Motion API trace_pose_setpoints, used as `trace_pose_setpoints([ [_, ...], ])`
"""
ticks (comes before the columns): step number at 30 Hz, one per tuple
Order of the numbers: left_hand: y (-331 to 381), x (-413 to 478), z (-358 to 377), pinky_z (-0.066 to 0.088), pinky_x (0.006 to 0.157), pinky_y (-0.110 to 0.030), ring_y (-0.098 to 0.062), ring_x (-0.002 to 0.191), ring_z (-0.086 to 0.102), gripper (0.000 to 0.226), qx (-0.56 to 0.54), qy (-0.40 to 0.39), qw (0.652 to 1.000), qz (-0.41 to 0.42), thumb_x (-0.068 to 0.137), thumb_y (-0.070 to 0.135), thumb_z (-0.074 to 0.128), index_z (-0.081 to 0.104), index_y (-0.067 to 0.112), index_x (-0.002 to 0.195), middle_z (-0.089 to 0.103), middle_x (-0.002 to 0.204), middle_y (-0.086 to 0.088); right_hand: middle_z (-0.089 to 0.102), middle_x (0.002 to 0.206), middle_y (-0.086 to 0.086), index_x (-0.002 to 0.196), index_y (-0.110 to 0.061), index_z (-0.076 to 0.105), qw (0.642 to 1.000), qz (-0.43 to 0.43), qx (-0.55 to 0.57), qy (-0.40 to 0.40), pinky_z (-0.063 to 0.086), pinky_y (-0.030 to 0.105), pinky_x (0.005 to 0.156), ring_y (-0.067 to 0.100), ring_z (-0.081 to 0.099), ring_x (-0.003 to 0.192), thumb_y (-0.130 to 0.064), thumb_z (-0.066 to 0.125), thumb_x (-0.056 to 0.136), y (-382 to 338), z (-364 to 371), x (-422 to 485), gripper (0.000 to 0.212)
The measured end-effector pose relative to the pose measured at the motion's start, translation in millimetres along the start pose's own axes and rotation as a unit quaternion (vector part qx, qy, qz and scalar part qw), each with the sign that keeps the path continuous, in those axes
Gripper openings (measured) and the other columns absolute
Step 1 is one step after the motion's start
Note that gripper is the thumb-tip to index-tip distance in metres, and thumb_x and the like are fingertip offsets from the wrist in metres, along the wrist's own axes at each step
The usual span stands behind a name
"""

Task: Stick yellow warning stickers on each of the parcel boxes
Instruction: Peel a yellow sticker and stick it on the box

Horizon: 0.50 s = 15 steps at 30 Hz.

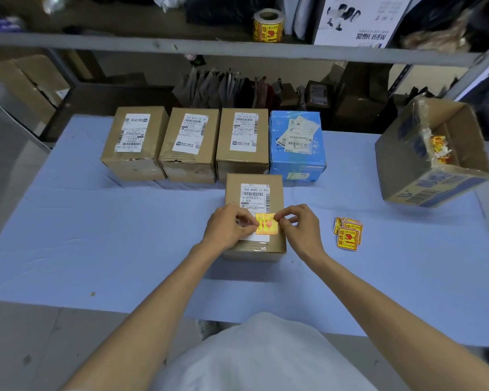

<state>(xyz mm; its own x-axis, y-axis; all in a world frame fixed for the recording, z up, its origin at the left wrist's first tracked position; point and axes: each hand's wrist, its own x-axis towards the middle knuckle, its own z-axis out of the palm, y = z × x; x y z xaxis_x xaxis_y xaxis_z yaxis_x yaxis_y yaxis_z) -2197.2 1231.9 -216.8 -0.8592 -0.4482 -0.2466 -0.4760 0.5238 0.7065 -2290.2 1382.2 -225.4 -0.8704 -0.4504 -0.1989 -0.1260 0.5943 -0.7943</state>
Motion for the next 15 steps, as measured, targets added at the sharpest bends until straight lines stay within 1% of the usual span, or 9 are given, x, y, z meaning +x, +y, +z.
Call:
trace_pose_setpoints([
  [1,0,0,0,0.051,0.076,-0.03,-0.006,0.086,0.059,0.007,0.004,-0.002,1.0,0.001,0.074,0.029,0.079,0.076,0.031,0.08,0.067,0.097,0.01,0.054,0.104,-0.002,0.082,-0.024,0.069,1.0,0.001,-0.008,-0.006,0.048,0.02,0.073,0.013,0.061,0.089,-0.016,0.067,0.084,0,0,0,0.008],
  [2,2,-1,0,0.051,0.076,-0.03,-0.006,0.086,0.059,0.008,0.009,-0.002,1.0,0.002,0.073,0.031,0.079,0.076,0.032,0.081,0.066,0.098,0.011,0.053,0.104,-0.004,0.084,-0.024,0.068,1.0,-0.001,-0.015,-0.016,0.048,0.021,0.074,0.01,0.059,0.088,-0.021,0.073,0.079,0,-1,-1,0.007],
  [4,6,-3,1,0.05,0.074,-0.029,-0.005,0.085,0.058,0.012,0.022,-0.004,1.0,0.001,0.072,0.033,0.08,0.075,0.032,0.082,0.065,0.097,0.012,0.048,0.101,-0.007,0.087,-0.024,0.067,0.999,-0.016,-0.019,-0.037,0.044,0.016,0.073,0.006,0.054,0.085,-0.025,0.081,0.071,1,0,-3,0.021],
  [5,7,-3,1,0.05,0.073,-0.029,-0.005,0.085,0.059,0.012,0.025,-0.008,1.0,0.001,0.072,0.032,0.08,0.075,0.032,0.082,0.065,0.096,0.012,0.048,0.101,-0.006,0.087,-0.022,0.068,0.999,-0.024,-0.014,-0.042,0.043,0.014,0.072,0.006,0.054,0.086,-0.023,0.081,0.071,2,-1,-3,0.021],
  [7,4,-1,-1,0.05,0.073,-0.028,-0.006,0.083,0.06,0.011,0.003,-0.017,1.0,-0.005,0.071,0.026,0.08,0.075,0.03,0.08,0.068,0.091,0.012,0.051,0.102,-0.002,0.087,-0.02,0.07,0.999,-0.027,-0.007,-0.046,0.043,0.013,0.071,0.013,0.058,0.091,-0.015,0.076,0.077,1,-4,-1,0.013],
  [9,2,0,-7,0.049,0.07,-0.025,-0.006,0.074,0.06,0.015,-0.089,-0.016,0.995,-0.031,0.072,0.013,0.077,0.075,0.025,0.081,0.067,0.08,0.008,0.056,0.104,0.001,0.085,-0.02,0.071,0.999,-0.016,-0.005,-0.042,0.044,0.015,0.07,0.016,0.061,0.092,-0.009,0.07,0.081,1,-9,3,0.013],
  [11,7,6,-16,0.044,0.062,-0.017,-0.007,0.067,0.05,0.025,-0.192,-0.005,0.98,-0.058,0.079,-0.002,0.065,0.071,0.015,0.096,0.055,0.078,0.004,0.06,0.107,0.0,0.089,-0.021,0.07,1.0,-0.017,-0.012,-0.015,0.044,0.017,0.069,0.012,0.059,0.092,-0.012,0.068,0.083,-5,-12,7,0.011],
  [13,18,11,-26,0.04,0.057,-0.008,-0.005,0.072,0.043,0.036,-0.255,-0.019,0.964,-0.069,0.086,-0.011,0.047,0.058,0.009,0.114,0.043,0.088,0.003,0.062,0.104,-0.004,0.093,-0.021,0.069,0.999,-0.04,-0.003,0.003,0.047,0.018,0.069,0.009,0.059,0.089,-0.014,0.068,0.083,-20,-13,10,0.011],
  [15,30,16,-35,0.042,0.065,-0.008,-0.007,0.085,0.044,0.037,-0.296,-0.049,0.952,-0.069,0.09,-0.011,0.04,0.043,0.012,0.119,0.041,0.1,0.0,0.065,0.096,-0.007,0.095,-0.019,0.068,0.997,-0.072,0.024,-0.009,0.051,0.018,0.065,0.008,0.061,0.084,-0.013,0.068,0.082,-43,-12,13,0.014],
])
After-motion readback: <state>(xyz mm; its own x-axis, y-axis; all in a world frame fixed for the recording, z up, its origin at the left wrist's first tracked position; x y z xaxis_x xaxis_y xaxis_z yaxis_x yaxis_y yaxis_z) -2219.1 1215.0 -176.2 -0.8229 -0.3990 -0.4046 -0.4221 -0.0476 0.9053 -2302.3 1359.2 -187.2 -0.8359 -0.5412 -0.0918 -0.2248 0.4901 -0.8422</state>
